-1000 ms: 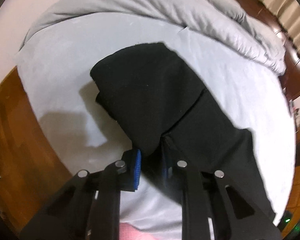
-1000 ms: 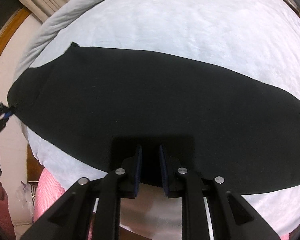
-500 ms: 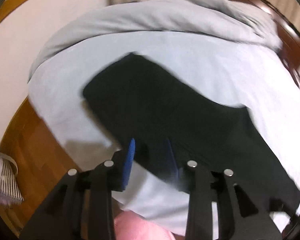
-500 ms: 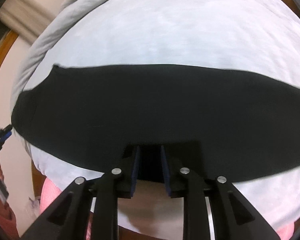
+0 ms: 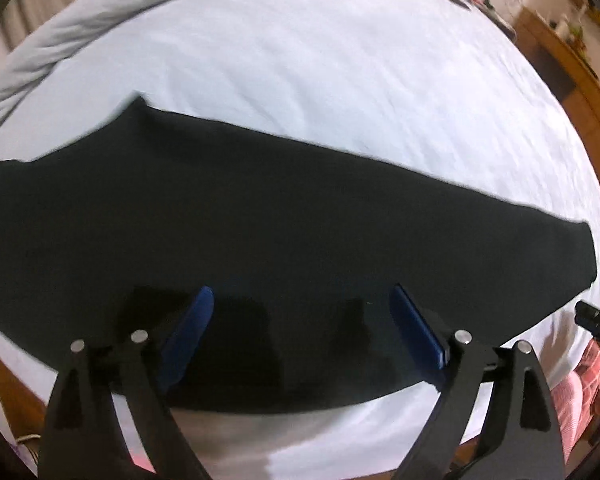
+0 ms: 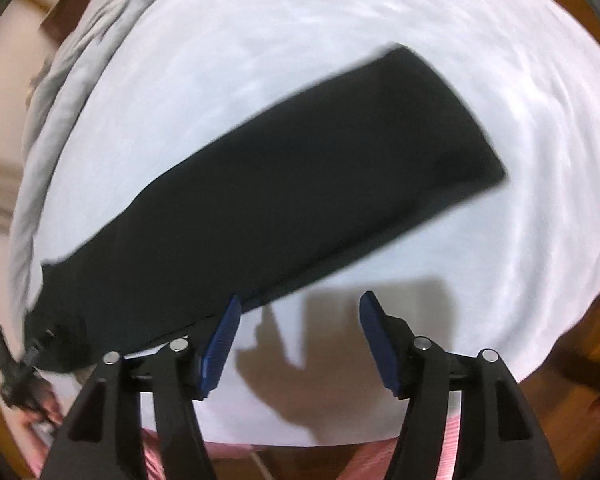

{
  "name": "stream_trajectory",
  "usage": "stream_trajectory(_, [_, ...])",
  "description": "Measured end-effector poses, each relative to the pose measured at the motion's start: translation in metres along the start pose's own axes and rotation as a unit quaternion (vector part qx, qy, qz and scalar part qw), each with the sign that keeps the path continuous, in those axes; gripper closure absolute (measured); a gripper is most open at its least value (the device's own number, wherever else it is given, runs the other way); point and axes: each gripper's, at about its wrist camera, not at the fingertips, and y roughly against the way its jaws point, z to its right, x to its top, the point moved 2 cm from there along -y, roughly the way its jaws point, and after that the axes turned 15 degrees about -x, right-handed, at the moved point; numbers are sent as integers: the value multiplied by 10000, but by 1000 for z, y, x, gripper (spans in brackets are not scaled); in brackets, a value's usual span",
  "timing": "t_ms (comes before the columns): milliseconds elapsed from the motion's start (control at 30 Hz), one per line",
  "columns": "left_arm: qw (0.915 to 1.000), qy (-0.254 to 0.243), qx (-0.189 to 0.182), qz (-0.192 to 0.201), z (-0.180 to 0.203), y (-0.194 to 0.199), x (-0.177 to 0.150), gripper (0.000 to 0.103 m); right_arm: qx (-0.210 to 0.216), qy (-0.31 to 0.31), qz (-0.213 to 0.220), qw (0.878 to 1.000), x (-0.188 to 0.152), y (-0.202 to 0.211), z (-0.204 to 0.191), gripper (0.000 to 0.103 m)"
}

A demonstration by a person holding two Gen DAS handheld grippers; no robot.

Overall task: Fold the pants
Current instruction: 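Regrasp the trouser edge with both tools and smooth it flat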

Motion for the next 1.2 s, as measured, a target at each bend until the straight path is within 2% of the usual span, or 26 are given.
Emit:
stream_trajectory(67, [9995, 22, 142, -287, -1, -20, -6, 12, 190, -337, -31, 9992, 6, -9, 20, 40])
stream_trajectory(200, [9988, -276, 373, -175, 3, -26, -14, 8, 574, -749, -2, 9955, 14, -26, 39, 40])
stream_trajectory(300, [9990, -219, 348, -151, 1, -25, -16, 8, 828, -1001, 82, 9915, 25, -36, 45, 39])
stream_trajectory(433, [9990, -195, 380, -154, 1, -23, -23, 7, 920, -1123, 164, 9893, 40, -39, 38, 42])
stream_trajectory(533, [9990, -181, 383, -168, 2, -23, -26, 7, 676, -988, 313, 9923, 39, -35, 28, 70])
stream_trajectory(567, [9990, -158, 373, -177, 1, -22, -27, 7, 666, -914, 434, 9926, 41, -33, 27, 87])
stream_trajectory(633, [9993, -52, 336, -136, 0, -18, -25, 7, 725, -849, 554, 9922, 44, -24, 24, 92])
stream_trajectory(767, [9998, 157, 79, 68, 6, -4, -20, 9, 802, -842, 895, 9892, 58, 1, 22, 94])
stream_trajectory(833, [9994, 26, -7, 351, 17, 8, -17, 9, 805, -788, 1140, 9871, 60, 20, 29, 95])
stream_trajectory(900, [9987, -144, 64, 488, 24, 11, -17, 9, 651, -746, 1184, 9880, 64, 23, 30, 95])
stream_trajectory(967, [9992, -190, 186, 301, 22, -2, -22, 9, 373, -796, 934, 9917, 65, 6, 32, 94])
stream_trajectory(1033, [9997, 17, 194, -147, 11, -30, -29, 9, 185, -885, 512, 9946, 62, -23, 31, 94])
stream_trajectory(1067, [9996, -62, 241, -118, 9, -35, -32, 6, 150, -876, 452, 9950, 52, -29, 39, 94])
stream_trajectory(1133, [9989, -310, 354, -28, 14, -32, -38, 6, 86, -881, 557, 9945, 51, -27, 34, 94])
stream_trajectory(1200, [9994, -243, 216, -67, 14, -26, -40, 7, 62, -828, 727, 9939, 54, -14, 27, 94])
